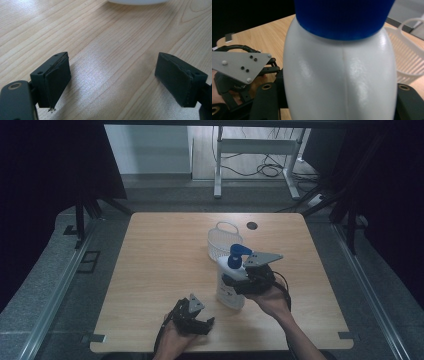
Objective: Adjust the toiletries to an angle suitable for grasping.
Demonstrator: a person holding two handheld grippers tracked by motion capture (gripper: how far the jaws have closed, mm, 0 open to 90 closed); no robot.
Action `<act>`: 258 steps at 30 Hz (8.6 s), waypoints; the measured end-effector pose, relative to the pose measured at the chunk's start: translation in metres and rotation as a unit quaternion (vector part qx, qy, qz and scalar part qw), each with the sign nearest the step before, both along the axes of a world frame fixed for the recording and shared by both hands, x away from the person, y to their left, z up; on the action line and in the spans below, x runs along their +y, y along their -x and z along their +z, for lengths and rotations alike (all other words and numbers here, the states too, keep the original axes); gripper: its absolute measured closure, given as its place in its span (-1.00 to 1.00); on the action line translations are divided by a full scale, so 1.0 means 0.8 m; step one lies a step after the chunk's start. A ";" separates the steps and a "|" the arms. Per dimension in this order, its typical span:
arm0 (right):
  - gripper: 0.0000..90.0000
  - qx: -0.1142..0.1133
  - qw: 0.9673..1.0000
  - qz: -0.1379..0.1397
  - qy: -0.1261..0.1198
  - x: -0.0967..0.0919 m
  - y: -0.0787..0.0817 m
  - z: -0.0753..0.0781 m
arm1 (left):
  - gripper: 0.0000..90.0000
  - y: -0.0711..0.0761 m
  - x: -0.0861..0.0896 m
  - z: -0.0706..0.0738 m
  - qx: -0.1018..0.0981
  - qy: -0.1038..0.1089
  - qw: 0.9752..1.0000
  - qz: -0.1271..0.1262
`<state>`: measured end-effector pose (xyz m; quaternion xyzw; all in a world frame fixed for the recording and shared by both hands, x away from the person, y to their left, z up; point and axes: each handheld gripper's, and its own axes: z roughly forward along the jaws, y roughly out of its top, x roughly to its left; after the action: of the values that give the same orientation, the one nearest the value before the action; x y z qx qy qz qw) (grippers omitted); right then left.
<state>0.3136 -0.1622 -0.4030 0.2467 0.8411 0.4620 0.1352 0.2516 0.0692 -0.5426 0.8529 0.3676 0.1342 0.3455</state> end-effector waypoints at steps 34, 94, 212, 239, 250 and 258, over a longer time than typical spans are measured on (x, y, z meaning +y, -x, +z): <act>-0.16 -0.010 0.999 0.038 -0.025 -0.022 -0.054 0.056 | -0.72 0.000 0.000 0.000 0.000 -0.002 1.000 -0.003; -0.15 -0.039 0.997 0.069 -0.007 -0.011 -0.151 0.123 | -0.72 0.000 0.000 0.000 0.002 0.003 1.000 -0.001; -0.17 0.005 0.999 0.042 0.007 0.019 -0.256 -0.021 | -0.72 0.000 0.000 0.000 0.000 0.000 1.000 -0.003; -0.69 0.003 0.999 0.032 -0.003 0.018 -0.253 -0.024 | -0.72 0.000 0.000 0.000 0.001 -0.001 1.000 -0.003; -0.90 -0.002 1.000 0.012 -0.005 0.012 -0.249 -0.015 | -0.72 0.000 0.000 0.000 0.001 -0.001 1.000 -0.003; -1.00 0.000 1.000 0.011 0.005 0.010 -0.240 -0.007 | -0.72 0.000 0.000 0.000 0.001 0.000 1.000 -0.002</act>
<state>0.5059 -0.1543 -0.4087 0.2364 0.8462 0.4590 0.1316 0.2515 0.0691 -0.5426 0.8539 0.3659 0.1327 0.3455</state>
